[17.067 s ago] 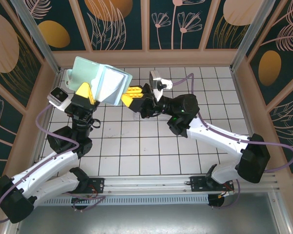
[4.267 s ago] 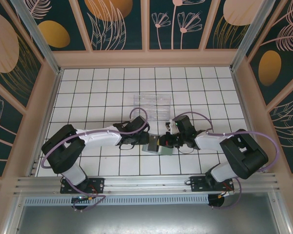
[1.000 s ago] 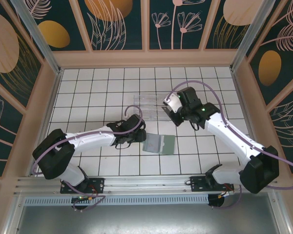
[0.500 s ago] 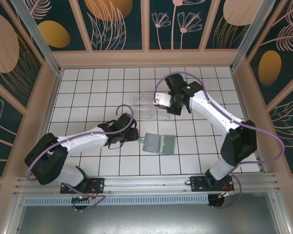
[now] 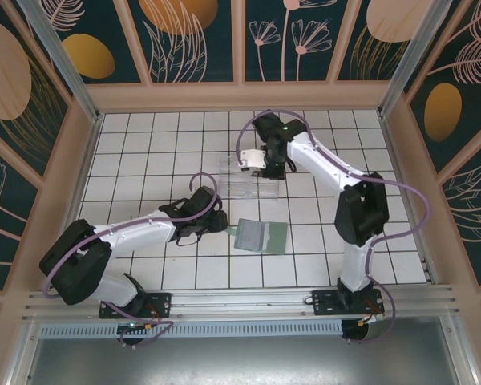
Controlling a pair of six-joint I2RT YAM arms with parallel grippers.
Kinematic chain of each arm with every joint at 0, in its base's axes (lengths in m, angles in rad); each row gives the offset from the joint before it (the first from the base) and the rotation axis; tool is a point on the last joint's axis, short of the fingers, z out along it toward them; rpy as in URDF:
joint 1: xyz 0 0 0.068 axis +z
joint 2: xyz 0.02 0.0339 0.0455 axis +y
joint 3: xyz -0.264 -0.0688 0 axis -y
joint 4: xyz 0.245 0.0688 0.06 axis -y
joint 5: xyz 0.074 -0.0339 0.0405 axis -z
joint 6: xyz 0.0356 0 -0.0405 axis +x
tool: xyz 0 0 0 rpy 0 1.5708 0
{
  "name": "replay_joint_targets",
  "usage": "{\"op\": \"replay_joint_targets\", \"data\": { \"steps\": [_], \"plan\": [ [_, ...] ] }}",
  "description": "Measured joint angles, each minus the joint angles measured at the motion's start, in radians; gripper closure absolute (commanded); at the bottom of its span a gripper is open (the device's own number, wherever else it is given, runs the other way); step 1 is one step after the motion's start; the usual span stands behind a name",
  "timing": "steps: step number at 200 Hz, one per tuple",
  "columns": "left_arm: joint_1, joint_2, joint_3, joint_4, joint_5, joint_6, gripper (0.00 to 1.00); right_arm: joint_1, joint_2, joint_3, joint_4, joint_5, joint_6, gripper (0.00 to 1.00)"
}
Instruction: Take the credit cards out of the card holder
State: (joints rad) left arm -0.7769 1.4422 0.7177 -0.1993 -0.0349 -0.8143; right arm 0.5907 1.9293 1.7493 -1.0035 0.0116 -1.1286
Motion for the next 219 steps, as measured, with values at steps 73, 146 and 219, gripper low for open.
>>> {"op": "replay_joint_targets", "data": {
  "steps": [73,146,219],
  "plan": [
    [0.012,-0.003,-0.036,0.023,0.0,0.003,0.54,0.002,0.106,0.084,-0.027,0.027,-0.018,1.0],
    [0.018,-0.006,-0.052,0.025,0.001,0.01,0.54,0.005,0.108,0.063,-0.026,0.048,-0.018,1.0],
    [0.021,-0.006,-0.052,0.032,0.001,0.018,0.54,0.04,0.088,0.055,-0.016,0.134,-0.015,1.0]
  ]
}}
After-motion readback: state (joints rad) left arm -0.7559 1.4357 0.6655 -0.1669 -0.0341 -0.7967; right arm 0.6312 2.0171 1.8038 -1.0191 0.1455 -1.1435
